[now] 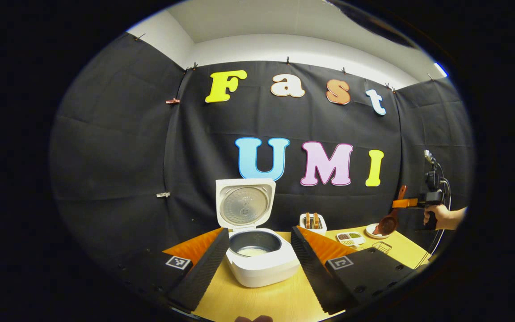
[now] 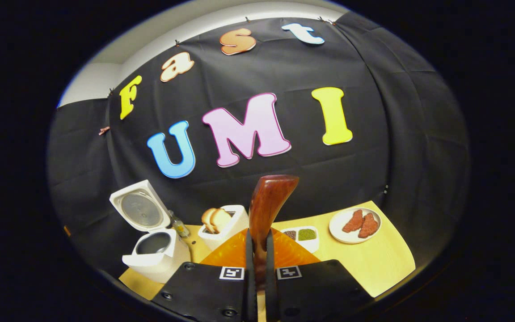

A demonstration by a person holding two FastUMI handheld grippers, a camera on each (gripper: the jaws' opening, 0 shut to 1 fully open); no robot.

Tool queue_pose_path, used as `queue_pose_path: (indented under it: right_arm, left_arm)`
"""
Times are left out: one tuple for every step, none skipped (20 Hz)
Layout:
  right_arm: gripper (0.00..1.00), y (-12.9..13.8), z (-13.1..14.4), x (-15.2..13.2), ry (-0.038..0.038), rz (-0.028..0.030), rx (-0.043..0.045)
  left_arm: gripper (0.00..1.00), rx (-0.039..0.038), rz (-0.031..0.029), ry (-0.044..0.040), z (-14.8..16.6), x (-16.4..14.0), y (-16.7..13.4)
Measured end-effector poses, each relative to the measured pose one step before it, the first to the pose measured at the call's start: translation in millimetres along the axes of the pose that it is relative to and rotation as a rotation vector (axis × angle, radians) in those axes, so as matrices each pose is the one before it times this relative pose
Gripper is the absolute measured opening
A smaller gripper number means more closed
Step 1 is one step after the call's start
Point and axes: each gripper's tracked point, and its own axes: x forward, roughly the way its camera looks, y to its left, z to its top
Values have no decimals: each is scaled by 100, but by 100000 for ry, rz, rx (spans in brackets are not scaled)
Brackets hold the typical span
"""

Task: Close the left gripper, press the button to open the rice cooker; take a wooden spoon from the chopstick holder with the right hand, scoop a spoonful of rice and pour it into the rice cooker, then put the wooden spoon back into the chopstick holder.

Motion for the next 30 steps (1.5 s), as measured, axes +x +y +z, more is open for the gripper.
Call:
queue_pose_path:
  right_arm:
    - [11, -1088, -975, 434, 1684, -943, 448]
    - [11, -885, -905, 501, 1460, -650, 276]
    - [12, -1142, -934, 585, 1580, -1377, 20]
    - [12, -1165, -778, 588, 1433, -1534, -391]
    - [12, -1206, -718, 657, 1406, -1284, -1]
    - [12, -869, -726, 675, 1333, -424, 607]
    - [12, -639, -919, 572, 1990, -71, 709]
    - [12, -642, -877, 645, 1891, -289, 424]
    - [12, -724, -1089, 551, 2317, -487, 390]
    - [12, -476, -964, 441, 1817, -272, -2]
    - [12, -376, -671, 365, 1139, -453, 100]
    - [12, -286, -705, 420, 1045, -188, 268]
    - [12, -28, -677, 385, 1368, 485, 865]
    - [12, -76, -584, 263, 1208, 263, 344]
    - [13, -197, -381, 227, 1042, -309, 276]
    - [14, -295, -436, 283, 995, -699, 245]
    - [15, -130, -303, 101, 1057, -192, 812]
    - [15, 95, -262, 114, 1057, 626, 1863]
    - [18, -82, -37, 12, 650, -188, 1837]
    - [19, -454, -210, 135, 197, -1162, 1758]
    - [26, -805, 101, -22, 723, -2674, 706]
    - [31, -471, -192, -378, 503, -1450, 568]
    - [44, -127, 181, -281, -455, -490, 579]
    - [47, -199, 273, -617, -775, -906, 46]
    - [72, -335, 156, -358, -923, -897, 9]
    - [88, -305, 84, -652, -518, -1093, 238]
    - [89, -222, 133, -769, -749, -937, 502]
    - [89, -245, 75, -823, -578, -1091, 297]
    - [95, -234, 188, -705, -1175, -896, -104]
    - [97, -449, 136, -1051, -1035, -1707, -828]
  left_arm:
    - [95, 20, 275, 519, -48, 137, -299]
    - [95, -379, 675, 654, -82, 54, -313]
    - [95, -647, 778, 774, -91, 17, -346]
    - [95, -528, 1170, 299, 132, -7, -233]
    - [96, -44, 1051, -95, 189, -10, -250]
    - [96, 429, 1103, -39, 204, -45, -274]
    - [95, 749, 1157, -249, 107, -2, -269]
    - [95, 562, 887, 60, 130, 28, -304]
    - [95, 313, 664, 63, 56, 75, -279]
    - [95, -28, 466, 290, 18, 50, -281]
    - [95, -308, 399, 305, -45, 150, -304]
    - [95, -447, 174, 380, 17, 66, -234]
    - [95, -252, 14, 184, -139, 6, -318]
    - [95, 369, -52, -33, 106, 98, -271]
    - [96, 767, -47, -169, -3, -10, -208]
    - [95, 662, -236, -207, 112, 75, -160]
    - [95, 207, -521, -339, 148, 53, -147]
    - [95, -101, -530, -463, 177, 66, -96]
    - [95, -193, -430, -288, 36, 63, -64]
    - [95, -283, -299, -131, 92, 121, 33]
    - [95, -322, -465, -111, 69, 101, 110]
    - [95, -267, -404, -69, 33, 76, 30]
    - [95, -31, -449, -69, -25, 38, 81]
    - [95, 77, -641, -88, 12, 82, 31]
    - [95, 130, -645, -148, 27, 125, 47]
    - [95, -4, -815, -258, 89, 24, 70]
    - [95, -92, -641, -125, -33, 74, 155]
    - [95, -45, -434, 83, 69, 167, 218]
    - [95, -29, -245, -61, -42, 199, 200]
    - [95, -233, -497, 10, 111, 207, 210]
